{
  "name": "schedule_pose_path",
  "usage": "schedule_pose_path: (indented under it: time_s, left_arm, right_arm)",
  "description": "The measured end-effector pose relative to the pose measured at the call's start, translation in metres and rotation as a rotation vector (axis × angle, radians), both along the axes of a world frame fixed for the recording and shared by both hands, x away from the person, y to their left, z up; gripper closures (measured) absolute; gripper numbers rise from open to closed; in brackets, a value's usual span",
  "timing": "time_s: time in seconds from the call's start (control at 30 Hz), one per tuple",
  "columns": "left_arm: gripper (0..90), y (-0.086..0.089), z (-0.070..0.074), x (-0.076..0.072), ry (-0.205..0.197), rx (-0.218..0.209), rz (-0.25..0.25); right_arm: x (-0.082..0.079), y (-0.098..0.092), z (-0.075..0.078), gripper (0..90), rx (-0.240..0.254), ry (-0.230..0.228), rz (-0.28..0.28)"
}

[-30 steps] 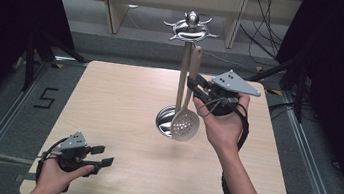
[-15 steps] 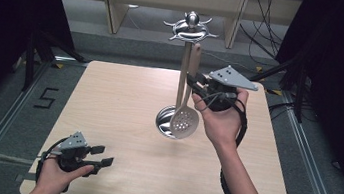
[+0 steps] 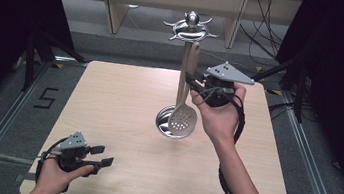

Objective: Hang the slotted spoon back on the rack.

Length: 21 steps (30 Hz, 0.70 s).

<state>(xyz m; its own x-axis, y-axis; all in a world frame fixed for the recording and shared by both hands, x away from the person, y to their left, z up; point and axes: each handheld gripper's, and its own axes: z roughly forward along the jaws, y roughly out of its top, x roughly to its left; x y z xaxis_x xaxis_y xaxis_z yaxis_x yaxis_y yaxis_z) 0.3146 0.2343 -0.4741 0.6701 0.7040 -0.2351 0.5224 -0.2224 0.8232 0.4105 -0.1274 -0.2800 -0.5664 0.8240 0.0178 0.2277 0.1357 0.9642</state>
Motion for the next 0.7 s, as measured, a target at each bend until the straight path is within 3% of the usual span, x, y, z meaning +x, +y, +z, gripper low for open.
schedule_pose_path:
  time_s: [0.37, 0.4, 0.43, 0.47, 0.57, 0.6, 0.7]
  left_arm:
    - [38.8, 0.0001, 0.0001, 0.0, 0.0, -0.001, -0.002]
    - [38.8, -0.0001, -0.0003, 0.0001, -0.002, -0.004, -0.003]
    - [38.8, -0.0001, -0.0003, 0.0001, -0.002, -0.004, -0.003]
    - [38.8, -0.0001, -0.0003, 0.0, -0.001, -0.004, -0.002]
    - [38.8, -0.0002, -0.0003, 0.0, -0.002, -0.003, -0.003]
    - [38.8, 0.0001, 0.0001, -0.0002, 0.0, -0.002, -0.004]
    - [38.8, 0.0001, 0.0002, -0.0005, 0.0, -0.006, -0.002]
  right_arm:
    - [0.0051, 0.0035, -0.0007, 72.0, -0.012, -0.012, -0.011]
    - [0.0032, 0.0048, -0.0006, 71.9, 0.003, 0.02, -0.017]
    - [0.0045, 0.004, -0.0012, 71.7, -0.005, 0.0, -0.013]
    - [0.0039, 0.0044, -0.0015, 71.4, 0.002, 0.012, -0.008]
    - [0.0039, 0.004, -0.002, 68.2, 0.008, 0.007, -0.005]
    - [0.003, 0.0042, -0.0025, 61.7, 0.013, 0.007, -0.002]
    - [0.0022, 0.0026, -0.0029, 55.1, -0.005, -0.013, 0.005]
